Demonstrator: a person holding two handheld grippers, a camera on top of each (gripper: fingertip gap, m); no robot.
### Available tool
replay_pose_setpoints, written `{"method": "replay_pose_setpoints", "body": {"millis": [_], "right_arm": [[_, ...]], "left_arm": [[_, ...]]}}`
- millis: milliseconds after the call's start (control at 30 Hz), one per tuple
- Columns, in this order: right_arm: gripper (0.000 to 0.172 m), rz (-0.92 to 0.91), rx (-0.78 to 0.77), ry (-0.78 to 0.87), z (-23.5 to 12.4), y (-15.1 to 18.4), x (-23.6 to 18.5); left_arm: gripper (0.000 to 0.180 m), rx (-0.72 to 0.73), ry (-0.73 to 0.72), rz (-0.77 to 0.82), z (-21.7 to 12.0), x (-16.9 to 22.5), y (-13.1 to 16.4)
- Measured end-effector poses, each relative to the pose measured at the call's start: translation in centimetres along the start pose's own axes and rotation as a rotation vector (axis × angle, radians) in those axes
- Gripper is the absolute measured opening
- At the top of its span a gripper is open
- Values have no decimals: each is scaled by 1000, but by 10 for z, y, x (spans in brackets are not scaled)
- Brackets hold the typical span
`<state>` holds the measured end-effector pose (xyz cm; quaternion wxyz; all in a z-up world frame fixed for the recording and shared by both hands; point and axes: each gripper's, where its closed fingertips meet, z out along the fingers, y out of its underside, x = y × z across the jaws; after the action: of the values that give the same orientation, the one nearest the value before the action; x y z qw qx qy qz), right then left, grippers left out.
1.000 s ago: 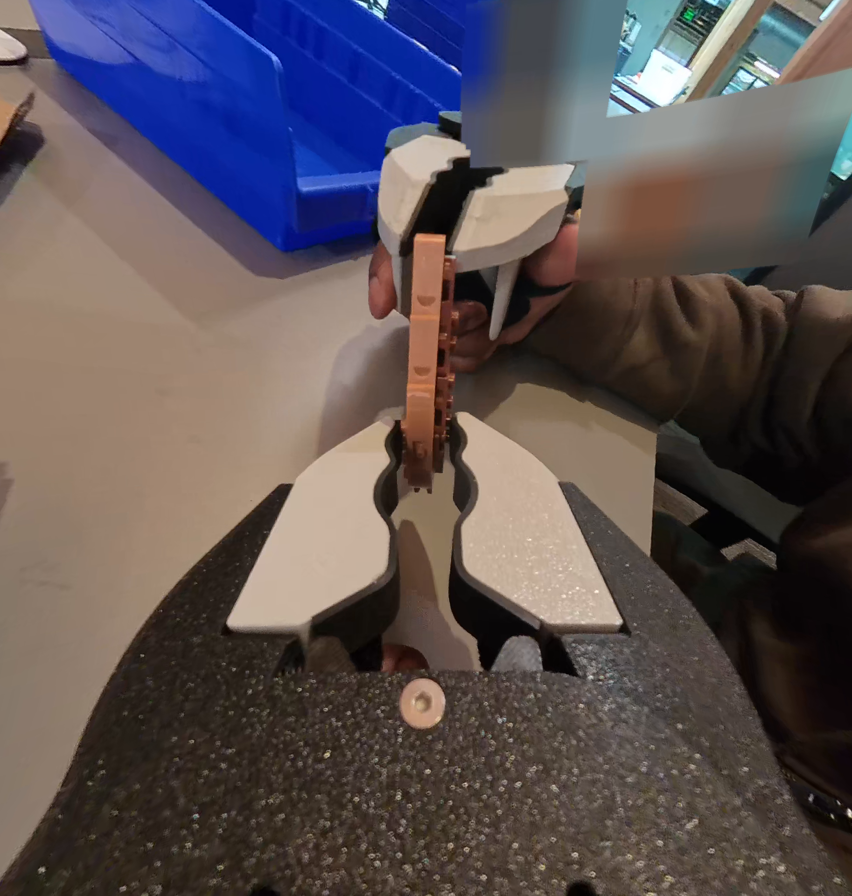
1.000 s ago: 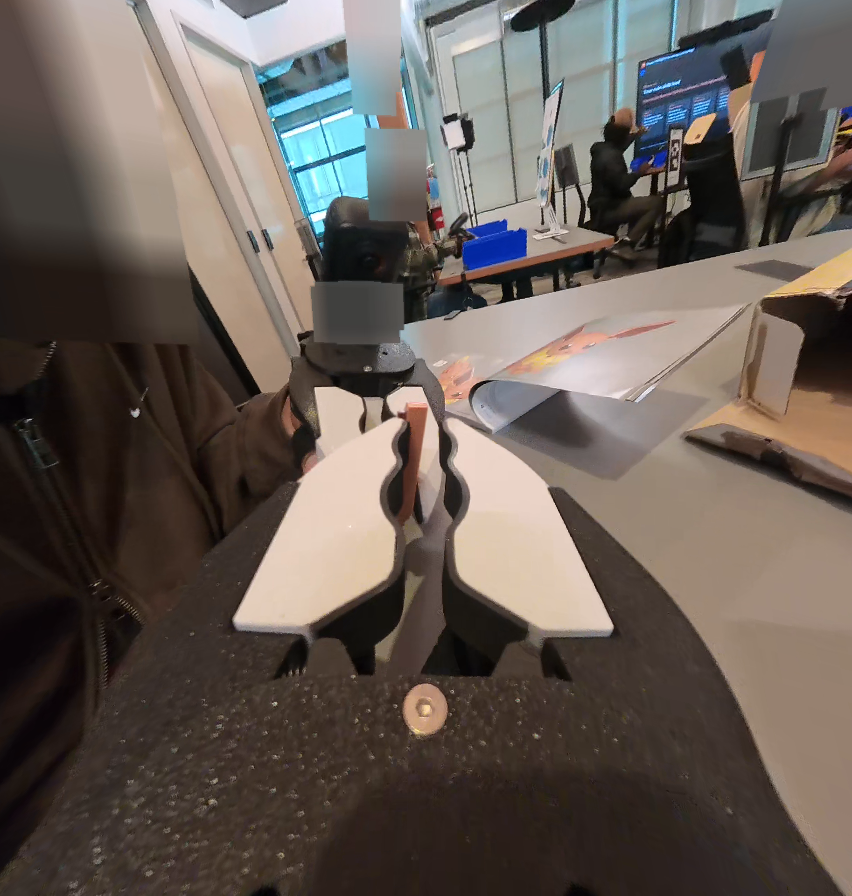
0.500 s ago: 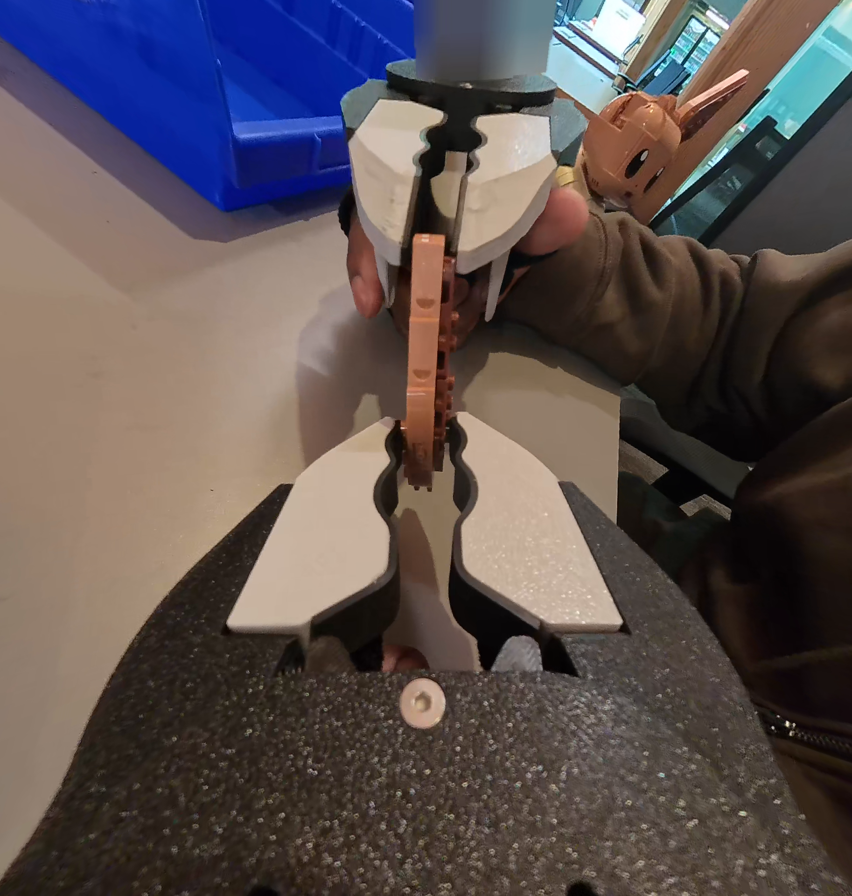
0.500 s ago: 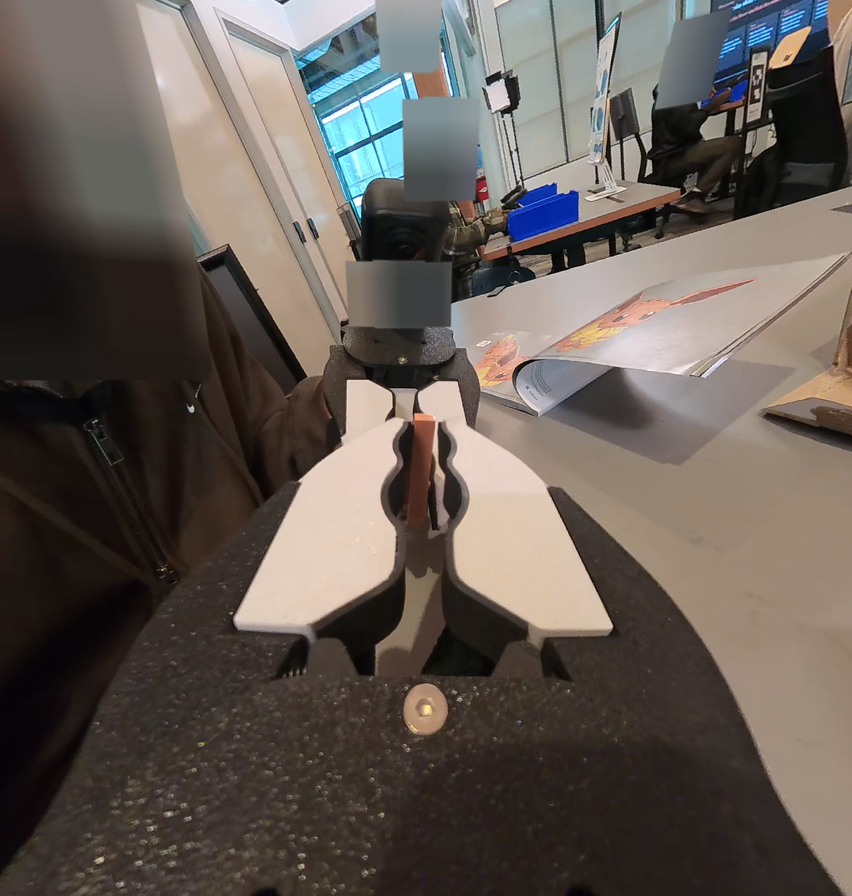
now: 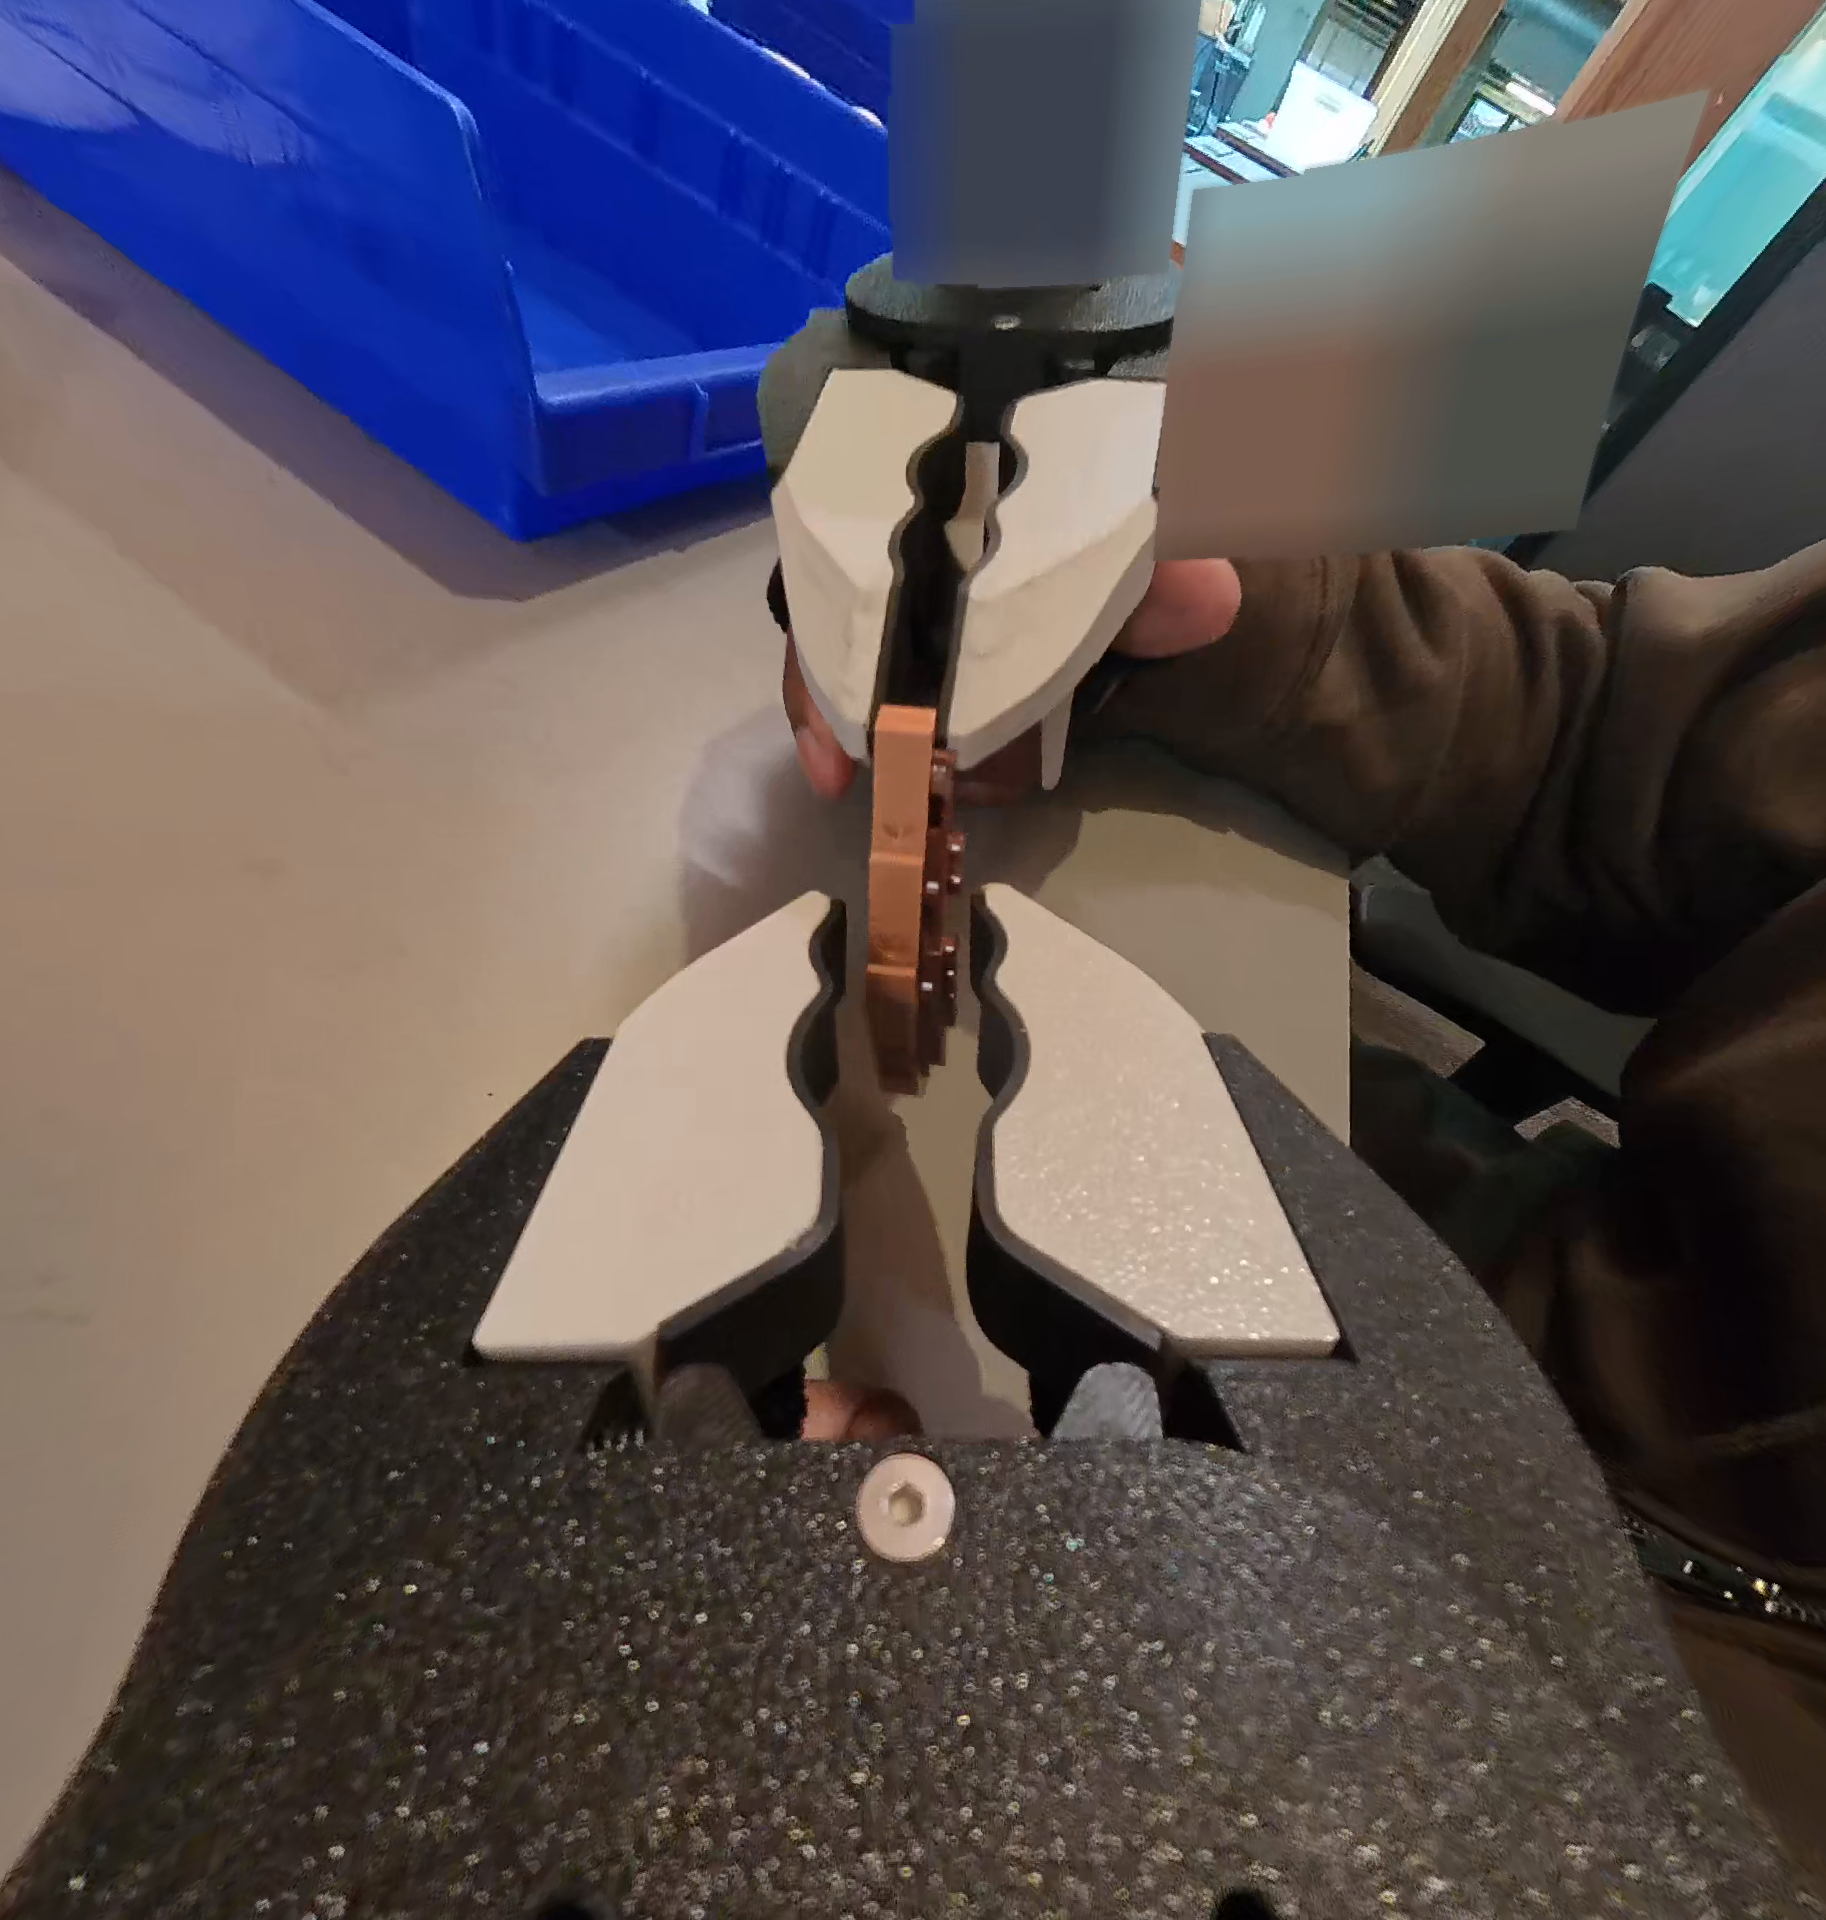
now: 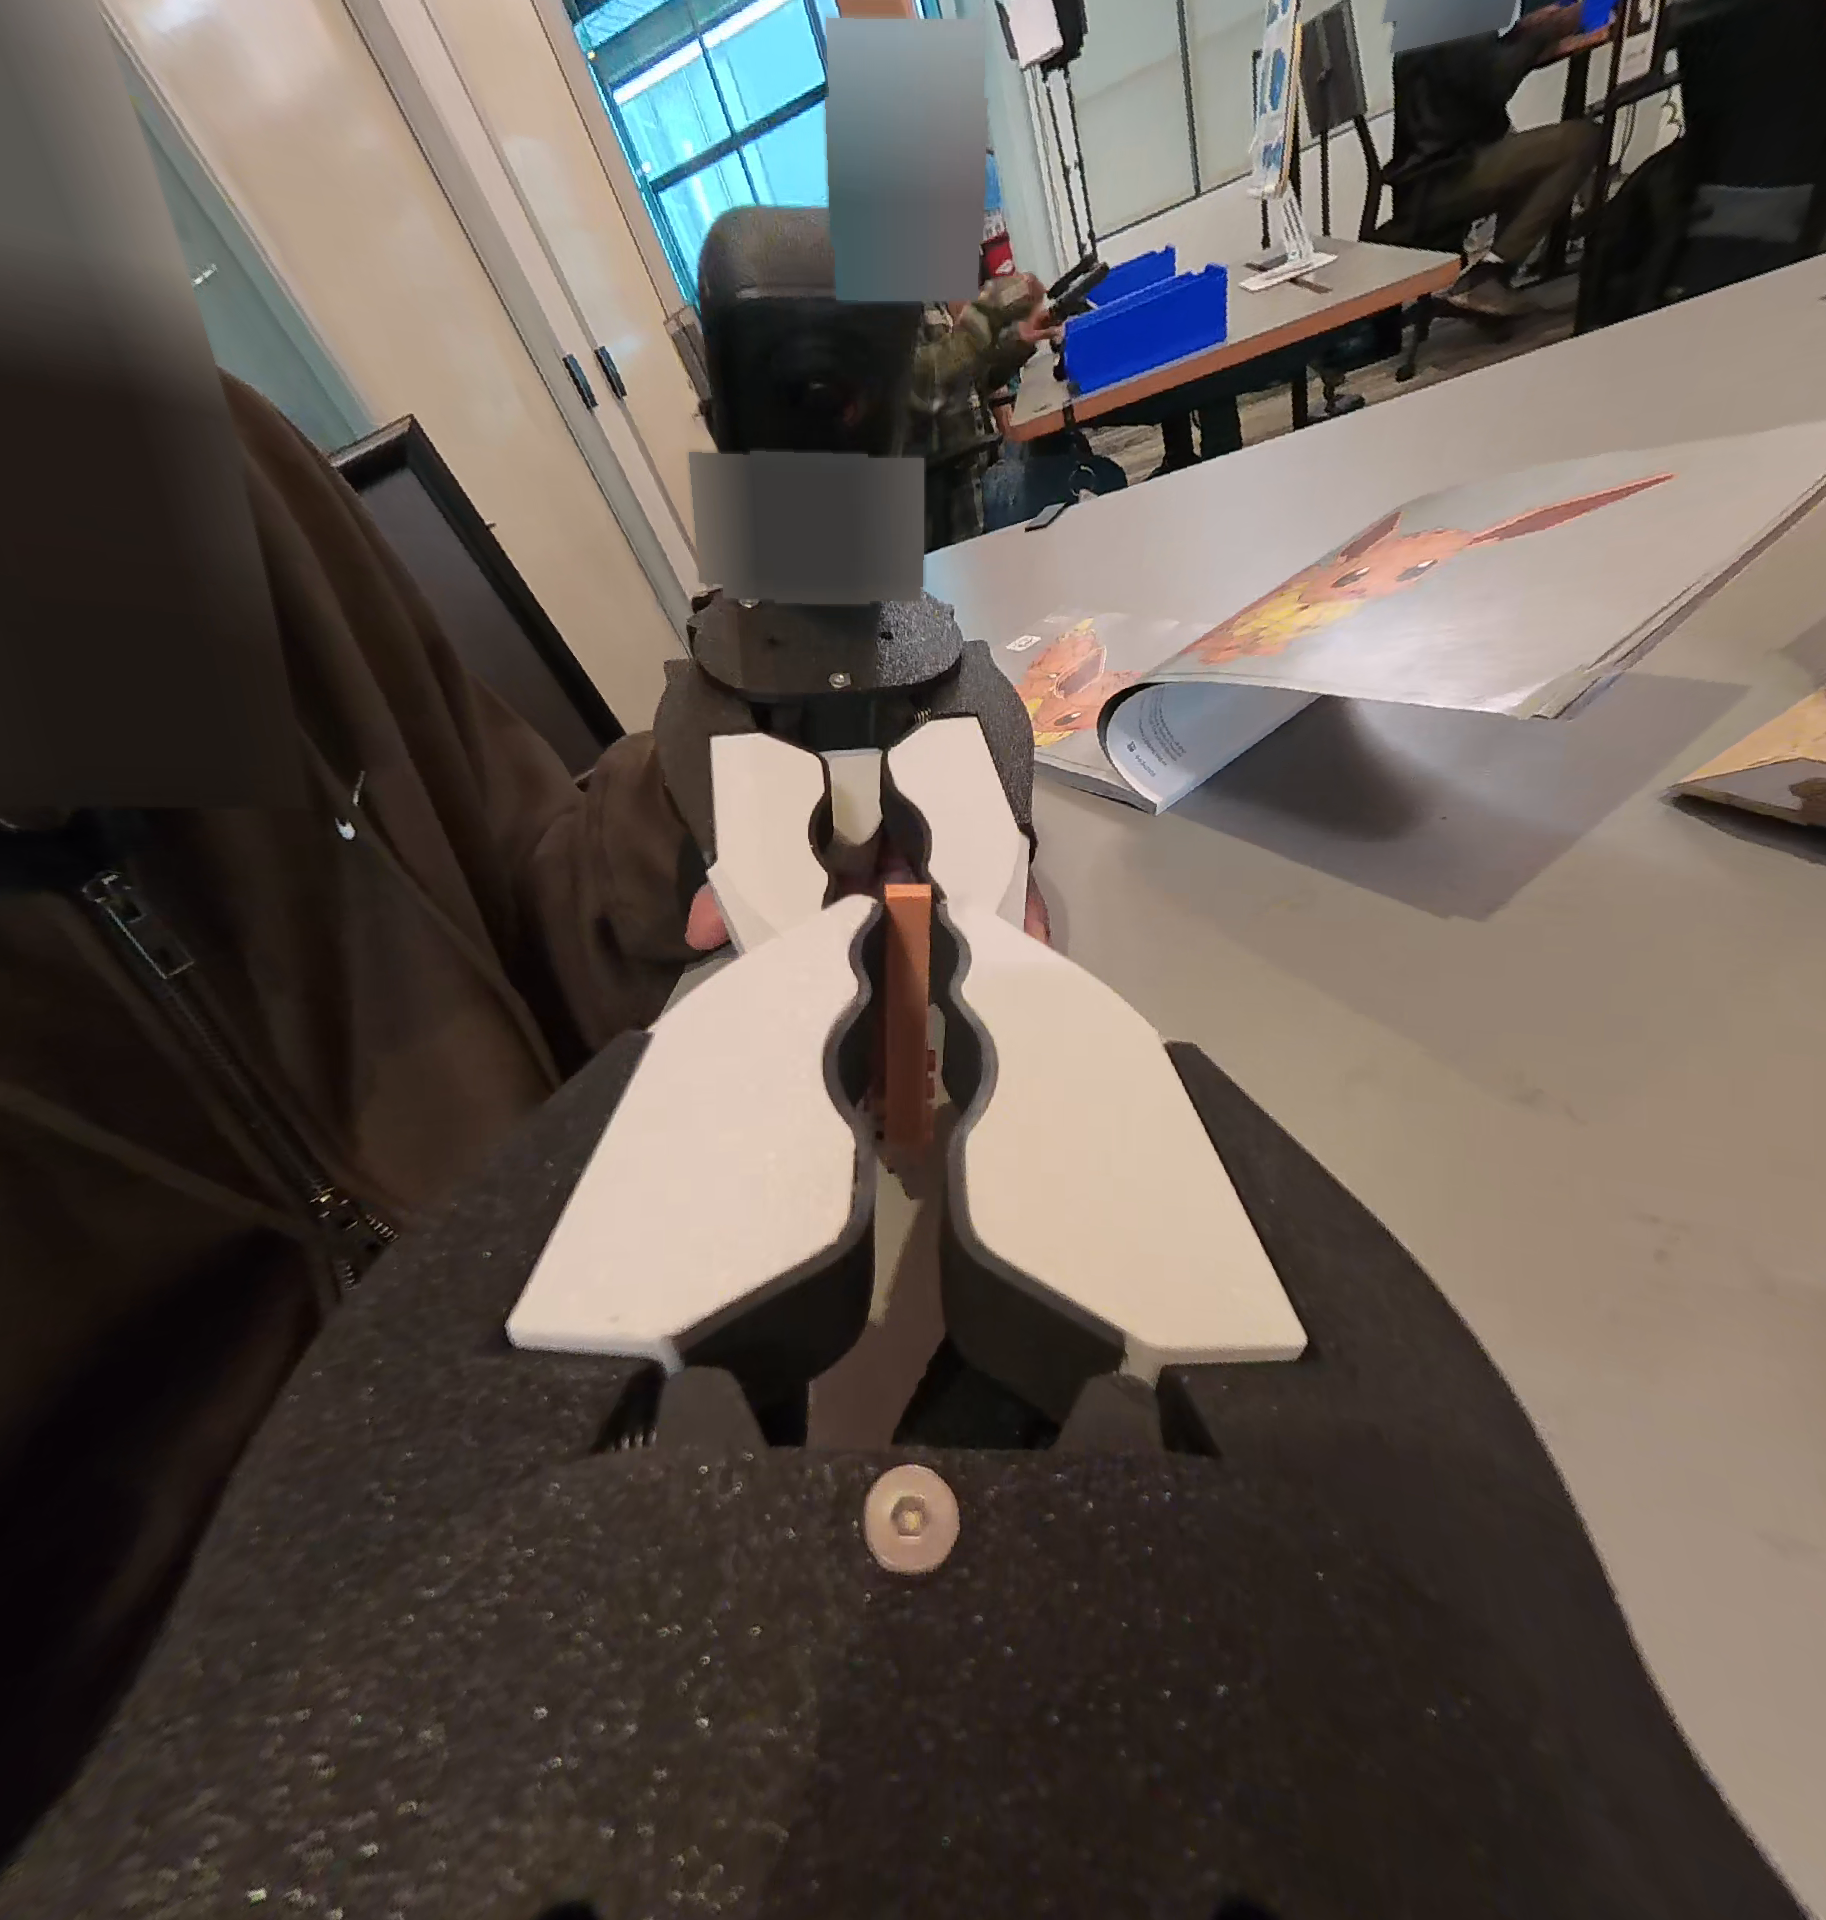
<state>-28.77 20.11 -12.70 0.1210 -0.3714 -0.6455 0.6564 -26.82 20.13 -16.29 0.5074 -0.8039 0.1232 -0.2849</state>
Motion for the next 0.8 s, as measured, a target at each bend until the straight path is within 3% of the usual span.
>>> {"method": "replay_pose_setpoints", "body": {"millis": [167,800], "right_arm": [[7,-4,-6,-6,4,1,-3],[9,41,-1,-55,6,0,-10]], "left_arm": [[16,1,16,24,1,5,0],[14,-20,15,55,3,8,3]]}}
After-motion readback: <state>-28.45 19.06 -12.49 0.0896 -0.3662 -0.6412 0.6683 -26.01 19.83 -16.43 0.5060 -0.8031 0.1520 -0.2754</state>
